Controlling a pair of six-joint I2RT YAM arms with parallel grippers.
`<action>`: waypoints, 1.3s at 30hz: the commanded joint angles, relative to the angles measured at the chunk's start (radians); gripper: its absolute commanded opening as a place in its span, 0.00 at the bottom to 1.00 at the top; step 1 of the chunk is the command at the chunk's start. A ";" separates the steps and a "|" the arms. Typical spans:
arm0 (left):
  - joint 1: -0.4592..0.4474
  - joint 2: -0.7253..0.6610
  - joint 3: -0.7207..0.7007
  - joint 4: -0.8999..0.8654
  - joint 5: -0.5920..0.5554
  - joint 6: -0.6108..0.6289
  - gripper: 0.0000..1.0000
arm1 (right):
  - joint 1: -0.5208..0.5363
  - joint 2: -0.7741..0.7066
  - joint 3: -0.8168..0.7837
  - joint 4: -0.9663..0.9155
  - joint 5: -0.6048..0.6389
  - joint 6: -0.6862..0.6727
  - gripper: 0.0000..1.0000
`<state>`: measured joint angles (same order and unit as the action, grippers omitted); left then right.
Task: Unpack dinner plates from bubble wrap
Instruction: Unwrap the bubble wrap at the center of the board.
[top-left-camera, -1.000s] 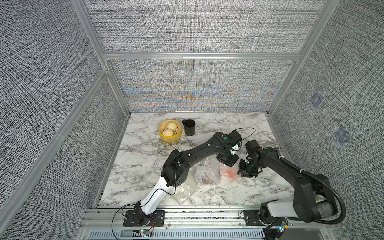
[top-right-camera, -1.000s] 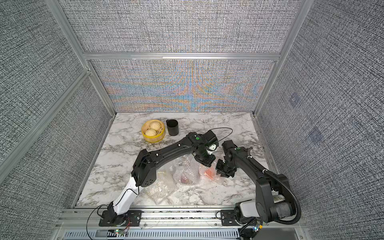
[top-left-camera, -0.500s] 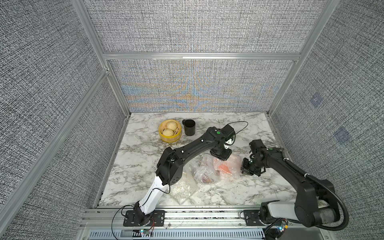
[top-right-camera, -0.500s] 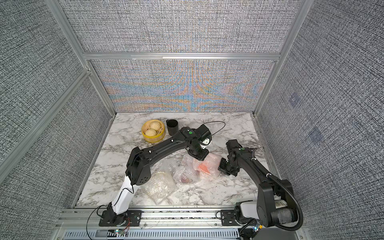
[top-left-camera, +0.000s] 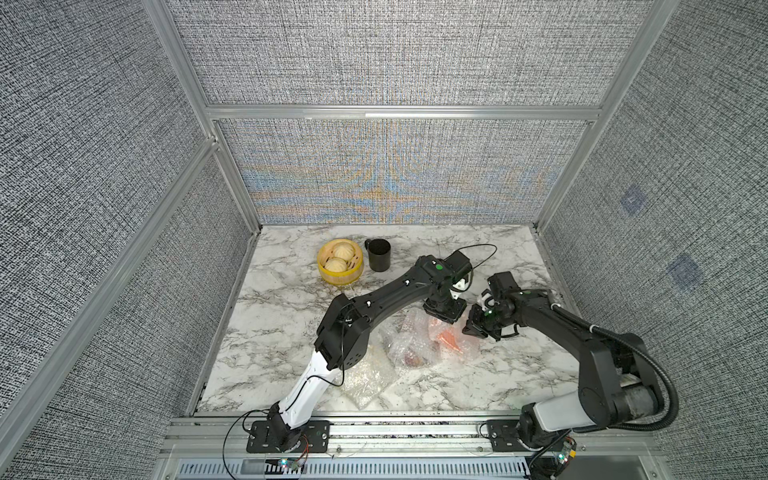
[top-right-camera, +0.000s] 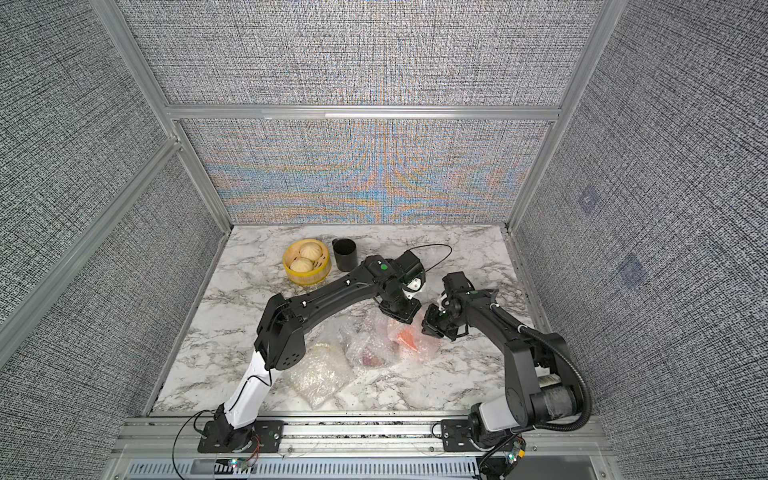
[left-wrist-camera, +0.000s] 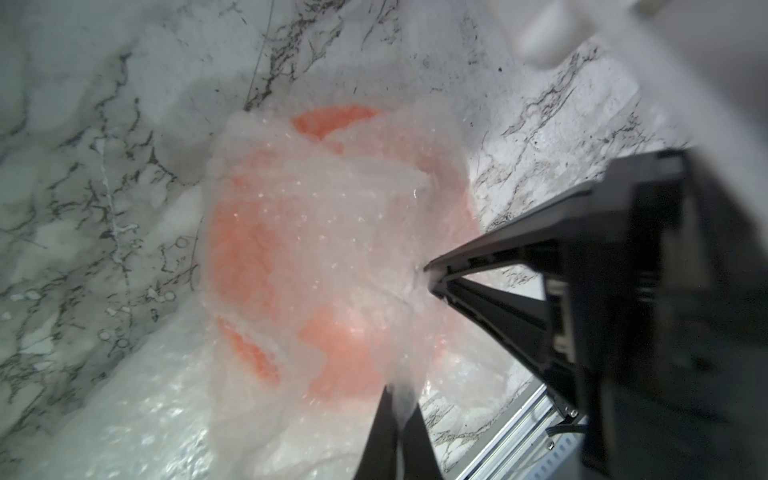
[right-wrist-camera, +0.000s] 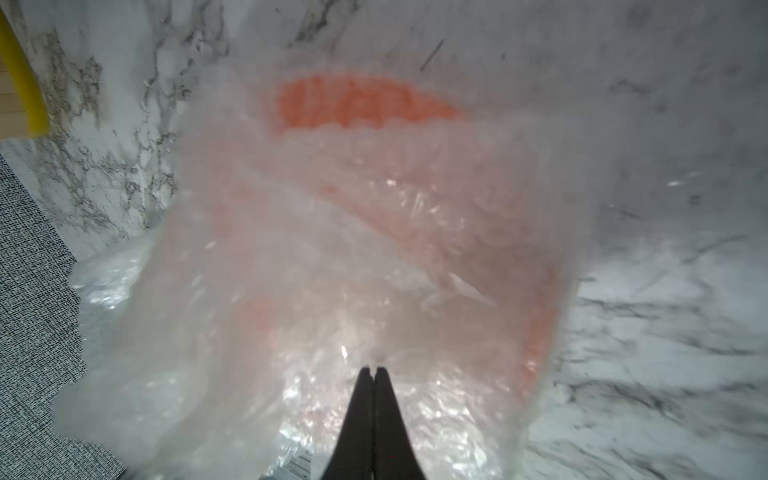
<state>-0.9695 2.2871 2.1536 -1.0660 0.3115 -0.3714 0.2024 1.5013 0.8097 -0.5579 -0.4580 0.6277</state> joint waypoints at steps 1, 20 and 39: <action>0.016 -0.031 -0.002 0.026 -0.046 -0.032 0.00 | 0.000 0.034 -0.040 0.056 -0.014 0.017 0.04; 0.052 -0.110 -0.116 0.089 -0.030 -0.051 0.81 | -0.012 -0.178 0.044 -0.142 0.022 -0.068 0.30; 0.062 -0.024 0.014 -0.078 -0.169 0.010 0.00 | 0.016 0.029 0.078 -0.081 0.028 -0.055 0.27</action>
<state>-0.9195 2.2974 2.1796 -1.1130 0.1921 -0.3649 0.2268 1.5063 0.8898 -0.6613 -0.4282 0.5636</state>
